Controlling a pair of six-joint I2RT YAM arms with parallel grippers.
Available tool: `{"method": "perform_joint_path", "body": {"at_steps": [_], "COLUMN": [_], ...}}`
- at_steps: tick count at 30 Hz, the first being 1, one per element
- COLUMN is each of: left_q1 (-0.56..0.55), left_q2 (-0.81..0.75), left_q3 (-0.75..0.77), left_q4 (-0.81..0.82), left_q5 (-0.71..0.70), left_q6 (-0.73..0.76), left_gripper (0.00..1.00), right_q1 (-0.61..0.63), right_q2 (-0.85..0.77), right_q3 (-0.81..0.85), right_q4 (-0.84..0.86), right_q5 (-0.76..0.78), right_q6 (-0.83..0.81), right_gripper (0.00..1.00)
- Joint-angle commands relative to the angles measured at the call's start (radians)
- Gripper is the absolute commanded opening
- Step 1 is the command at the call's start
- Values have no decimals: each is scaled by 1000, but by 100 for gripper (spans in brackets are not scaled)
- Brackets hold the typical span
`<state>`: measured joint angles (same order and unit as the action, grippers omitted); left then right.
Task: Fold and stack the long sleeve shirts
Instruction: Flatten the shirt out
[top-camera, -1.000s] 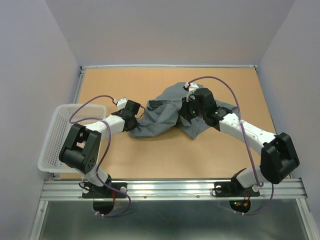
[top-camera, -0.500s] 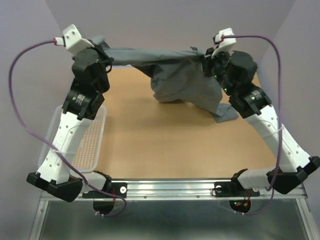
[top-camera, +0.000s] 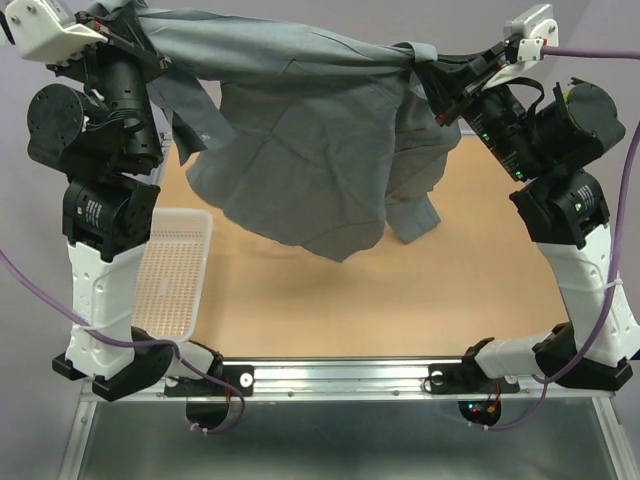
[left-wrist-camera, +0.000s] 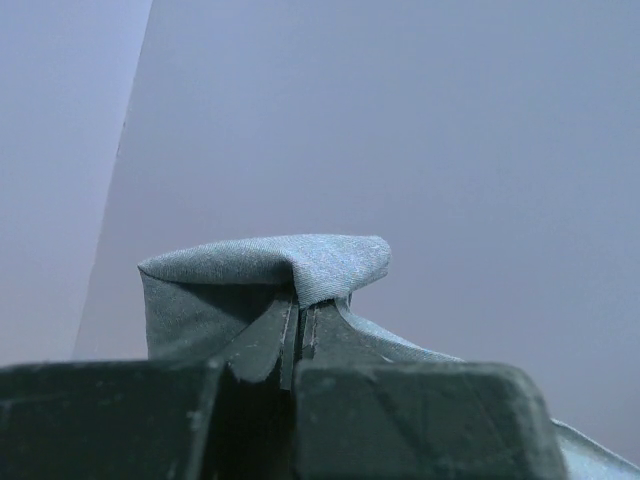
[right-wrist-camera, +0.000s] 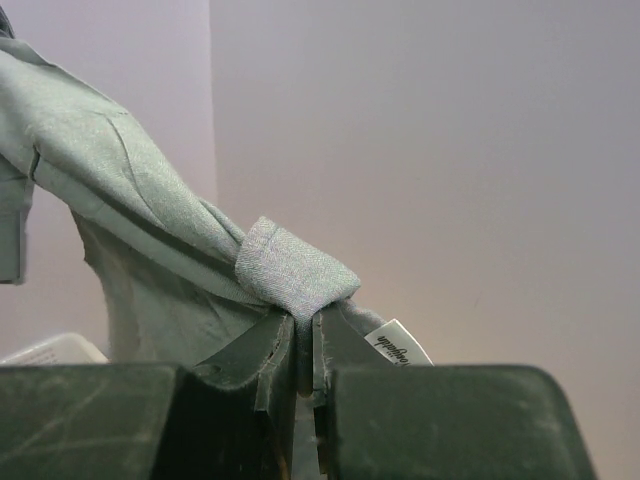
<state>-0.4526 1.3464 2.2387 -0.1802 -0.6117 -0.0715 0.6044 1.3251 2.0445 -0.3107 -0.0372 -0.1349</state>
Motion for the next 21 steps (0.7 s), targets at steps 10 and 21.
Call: {"method": "perform_joint_path", "body": {"at_steps": [10,21], "left_q1": [32,101], "left_q2": [167,710], "left_q3": [-167,91], "left_q4": [174,71], "left_q5": [-109,-155], "left_q6": [144,87], "left_gripper": [1,11], "right_q1": [-23,-284], "right_q2": [31,367], "right_q3": [-95,-185], "right_q4": [28,21], "right_q5": [443,458], "right_q6": [-34,218], "right_gripper": [1,4]}}
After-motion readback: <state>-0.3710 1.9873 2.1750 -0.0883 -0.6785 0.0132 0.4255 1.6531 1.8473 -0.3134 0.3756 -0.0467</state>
